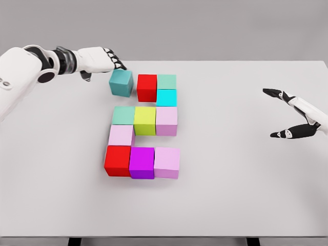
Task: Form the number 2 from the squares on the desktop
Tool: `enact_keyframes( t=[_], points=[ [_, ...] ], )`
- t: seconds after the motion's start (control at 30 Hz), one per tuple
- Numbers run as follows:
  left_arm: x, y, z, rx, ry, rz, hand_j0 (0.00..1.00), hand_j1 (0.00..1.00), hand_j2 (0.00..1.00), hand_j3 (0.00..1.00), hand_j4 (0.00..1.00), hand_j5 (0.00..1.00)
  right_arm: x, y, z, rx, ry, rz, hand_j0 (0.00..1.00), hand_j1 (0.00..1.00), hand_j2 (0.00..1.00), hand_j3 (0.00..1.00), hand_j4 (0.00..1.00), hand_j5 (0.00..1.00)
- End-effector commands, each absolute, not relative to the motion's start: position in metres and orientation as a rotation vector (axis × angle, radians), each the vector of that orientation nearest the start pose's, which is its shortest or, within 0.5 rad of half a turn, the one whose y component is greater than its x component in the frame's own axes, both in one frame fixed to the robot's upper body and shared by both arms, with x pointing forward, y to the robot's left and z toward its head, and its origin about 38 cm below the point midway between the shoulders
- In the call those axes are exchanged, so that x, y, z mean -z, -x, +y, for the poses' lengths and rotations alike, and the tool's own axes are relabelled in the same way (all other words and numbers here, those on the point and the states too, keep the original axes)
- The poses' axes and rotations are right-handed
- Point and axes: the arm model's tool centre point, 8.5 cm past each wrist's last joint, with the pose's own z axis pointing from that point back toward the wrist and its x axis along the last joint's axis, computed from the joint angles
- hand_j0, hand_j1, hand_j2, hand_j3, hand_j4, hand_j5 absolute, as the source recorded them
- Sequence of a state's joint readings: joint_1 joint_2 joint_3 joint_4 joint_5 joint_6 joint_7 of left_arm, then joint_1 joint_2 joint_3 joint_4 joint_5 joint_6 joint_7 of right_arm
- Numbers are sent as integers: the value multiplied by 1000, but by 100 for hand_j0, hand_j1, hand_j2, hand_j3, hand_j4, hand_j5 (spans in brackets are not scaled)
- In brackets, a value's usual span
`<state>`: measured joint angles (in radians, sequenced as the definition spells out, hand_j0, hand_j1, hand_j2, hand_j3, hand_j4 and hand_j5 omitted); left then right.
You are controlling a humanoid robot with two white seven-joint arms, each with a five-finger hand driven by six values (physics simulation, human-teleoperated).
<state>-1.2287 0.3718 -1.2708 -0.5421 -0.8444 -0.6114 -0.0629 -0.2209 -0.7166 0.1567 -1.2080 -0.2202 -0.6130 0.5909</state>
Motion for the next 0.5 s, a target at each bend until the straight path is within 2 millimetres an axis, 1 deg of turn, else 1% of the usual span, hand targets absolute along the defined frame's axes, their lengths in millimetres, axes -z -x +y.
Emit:
enact_keyframes(
  t=[0.0, 0.17, 0.3, 0.33, 0.37, 0.4, 0.47],
  points=[
    [-196, -579, 246, -3094, 1089, 1376, 100, 100, 100, 100, 100, 100, -142, -388, -418, -1092, 37, -1662, 100, 100, 100, 100, 100, 100],
    [-198, -579, 250, -3094, 1099, 1377, 100, 100, 100, 100, 100, 100, -142, -388, -418, -1092, 37, -1662, 100, 100, 100, 100, 100, 100],
    [-200, -577, 249, -3077, 1084, 1381, 100, 100, 100, 100, 100, 100, -142, -388, -418, -1092, 37, -1662, 100, 100, 100, 100, 100, 100],
    [-200, -576, 252, -3081, 1090, 1375, 100, 100, 100, 100, 100, 100, -142, -388, -418, -1092, 37, -1662, 100, 100, 100, 100, 100, 100],
    [-201, -575, 251, -3072, 1083, 1378, 100, 100, 100, 100, 100, 100, -142, -388, -418, -1092, 37, -1662, 100, 100, 100, 100, 100, 100],
    [-203, -574, 257, -3071, 1093, 1378, 100, 100, 100, 100, 100, 100, -142, -388, -418, -1092, 37, -1662, 100, 100, 100, 100, 100, 100],
    [-204, -574, 256, -3064, 1091, 1382, 100, 100, 100, 100, 100, 100, -142, -388, -418, -1092, 37, -1662, 100, 100, 100, 100, 100, 100]
  ],
)
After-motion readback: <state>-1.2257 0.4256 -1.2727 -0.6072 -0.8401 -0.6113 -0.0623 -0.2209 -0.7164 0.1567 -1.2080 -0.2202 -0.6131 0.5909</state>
